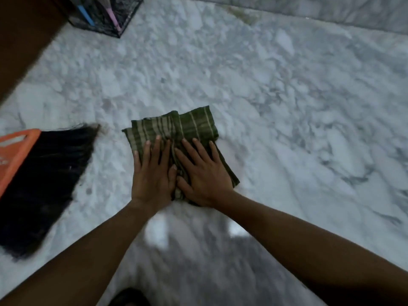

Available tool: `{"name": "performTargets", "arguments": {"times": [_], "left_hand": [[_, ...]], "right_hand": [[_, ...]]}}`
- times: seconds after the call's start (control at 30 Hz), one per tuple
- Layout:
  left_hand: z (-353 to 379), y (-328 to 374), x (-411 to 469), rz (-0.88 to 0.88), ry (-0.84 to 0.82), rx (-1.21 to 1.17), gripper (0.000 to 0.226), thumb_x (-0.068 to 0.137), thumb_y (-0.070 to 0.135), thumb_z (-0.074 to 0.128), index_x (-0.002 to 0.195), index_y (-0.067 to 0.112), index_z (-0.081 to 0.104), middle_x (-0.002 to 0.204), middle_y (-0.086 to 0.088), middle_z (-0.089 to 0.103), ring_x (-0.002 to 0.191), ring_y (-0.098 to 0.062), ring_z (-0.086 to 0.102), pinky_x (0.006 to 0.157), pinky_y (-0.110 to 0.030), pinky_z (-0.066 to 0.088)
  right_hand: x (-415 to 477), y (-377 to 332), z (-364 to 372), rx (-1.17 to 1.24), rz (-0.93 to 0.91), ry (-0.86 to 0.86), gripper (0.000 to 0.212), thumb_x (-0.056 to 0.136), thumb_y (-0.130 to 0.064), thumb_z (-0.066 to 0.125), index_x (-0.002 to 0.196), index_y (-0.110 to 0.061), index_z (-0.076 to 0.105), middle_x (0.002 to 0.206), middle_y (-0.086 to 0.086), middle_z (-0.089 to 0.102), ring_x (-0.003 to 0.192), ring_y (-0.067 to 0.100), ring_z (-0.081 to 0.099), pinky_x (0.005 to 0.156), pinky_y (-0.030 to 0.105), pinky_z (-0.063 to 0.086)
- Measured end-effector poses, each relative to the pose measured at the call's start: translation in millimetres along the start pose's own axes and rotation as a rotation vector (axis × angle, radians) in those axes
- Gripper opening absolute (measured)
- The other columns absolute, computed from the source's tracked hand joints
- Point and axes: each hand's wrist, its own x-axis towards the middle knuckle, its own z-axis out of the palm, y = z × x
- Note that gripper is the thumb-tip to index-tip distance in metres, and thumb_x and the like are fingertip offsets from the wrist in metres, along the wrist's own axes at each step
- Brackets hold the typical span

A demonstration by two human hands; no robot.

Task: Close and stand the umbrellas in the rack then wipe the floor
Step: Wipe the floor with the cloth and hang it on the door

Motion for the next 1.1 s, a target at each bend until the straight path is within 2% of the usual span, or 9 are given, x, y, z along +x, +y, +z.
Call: {"name": "performTargets", "arguments": {"times": [0.17, 0.3, 0.43, 0.53, 0.7, 0.8, 0.9, 1.0, 1.1], "left_hand": [[4, 98, -49, 0.120, 0.058, -0.200, 0.062, 0.102, 0.039, 0.024, 0.158, 0.011, 0.024, 0.166, -0.014, 0.018, 0.154, -0.034, 0.012, 0.120, -0.059, 0.015], [1, 198, -75, 0.192, 0.031, -0.236, 0.062, 0.103, 0.039, 0.026, 0.157, 0.010, 0.025, 0.165, -0.013, 0.019, 0.153, -0.034, 0.015, 0.121, -0.056, 0.015], [-6, 287, -68, 0.388, 0.015, -0.260, 0.062, 0.100, 0.040, 0.031, 0.157, 0.015, 0.028, 0.165, -0.011, 0.021, 0.153, -0.034, 0.017, 0.122, -0.056, 0.012], [-11, 321, -44, 0.557, -0.019, -0.251, 0.064, 0.097, 0.041, 0.032, 0.157, 0.018, 0.029, 0.166, -0.008, 0.022, 0.153, -0.033, 0.016, 0.122, -0.054, 0.011], [-12, 299, -16, 0.785, -0.017, -0.174, 0.061, 0.101, 0.044, 0.033, 0.157, 0.020, 0.030, 0.165, -0.007, 0.023, 0.153, -0.030, 0.019, 0.120, -0.053, 0.016], [-11, 258, -15, 0.811, -0.011, -0.132, 0.061, 0.102, 0.047, 0.034, 0.158, 0.022, 0.026, 0.167, -0.004, 0.018, 0.154, -0.027, 0.014, 0.122, -0.050, 0.015], [-6, 210, -33, 0.721, -0.013, -0.142, 0.061, 0.102, 0.045, 0.032, 0.158, 0.023, 0.025, 0.167, -0.003, 0.016, 0.155, -0.024, 0.011, 0.122, -0.050, 0.015], [1, 155, -61, 0.542, -0.002, -0.168, 0.060, 0.103, 0.043, 0.030, 0.158, 0.021, 0.025, 0.167, -0.005, 0.017, 0.154, -0.026, 0.012, 0.119, -0.054, 0.020], [4, 105, -102, 0.356, -0.019, -0.168, 0.062, 0.103, 0.046, 0.026, 0.159, 0.020, 0.021, 0.168, -0.007, 0.012, 0.154, -0.031, 0.011, 0.119, -0.056, 0.018]], "right_hand": [[-105, 55, -7, -0.051, 0.014, -0.007, 0.071, 0.097, -0.061, 0.031, 0.159, -0.025, 0.029, 0.168, 0.002, 0.020, 0.156, 0.024, 0.013, 0.123, 0.056, 0.008], [-192, 118, -22, -0.077, 0.080, -0.010, 0.072, 0.096, -0.063, 0.039, 0.157, -0.025, 0.034, 0.167, 0.001, 0.022, 0.156, 0.024, 0.014, 0.123, 0.055, 0.009], [-267, 178, -34, -0.118, 0.327, 0.009, 0.073, 0.096, -0.070, 0.028, 0.159, -0.033, 0.023, 0.169, -0.001, 0.015, 0.156, 0.022, 0.010, 0.123, 0.055, 0.010], [-291, 191, -34, -0.089, 0.541, 0.066, 0.073, 0.096, -0.069, 0.025, 0.159, -0.032, 0.023, 0.169, 0.000, 0.015, 0.156, 0.022, 0.010, 0.124, 0.055, 0.008], [-287, 161, -26, -0.060, 0.714, 0.117, 0.075, 0.097, -0.069, 0.028, 0.161, -0.030, 0.018, 0.170, 0.003, 0.011, 0.157, 0.025, 0.005, 0.123, 0.057, 0.005], [-276, 126, -22, -0.016, 0.713, 0.070, 0.081, 0.096, -0.071, 0.024, 0.162, -0.026, 0.012, 0.170, 0.008, 0.004, 0.157, 0.030, -0.003, 0.123, 0.059, 0.000], [-249, 88, -11, -0.008, 0.562, 0.022, 0.081, 0.098, -0.068, 0.022, 0.162, -0.019, 0.016, 0.169, 0.013, 0.006, 0.156, 0.034, -0.003, 0.122, 0.062, -0.001], [-216, 52, 3, -0.014, 0.346, 0.045, 0.078, 0.099, -0.063, 0.029, 0.160, -0.015, 0.021, 0.168, 0.014, 0.013, 0.156, 0.035, 0.005, 0.121, 0.062, 0.003], [-201, 35, 13, -0.029, 0.129, 0.018, 0.081, 0.097, -0.067, 0.029, 0.161, -0.018, 0.021, 0.169, 0.013, 0.012, 0.156, 0.035, 0.004, 0.120, 0.062, 0.003]]}}
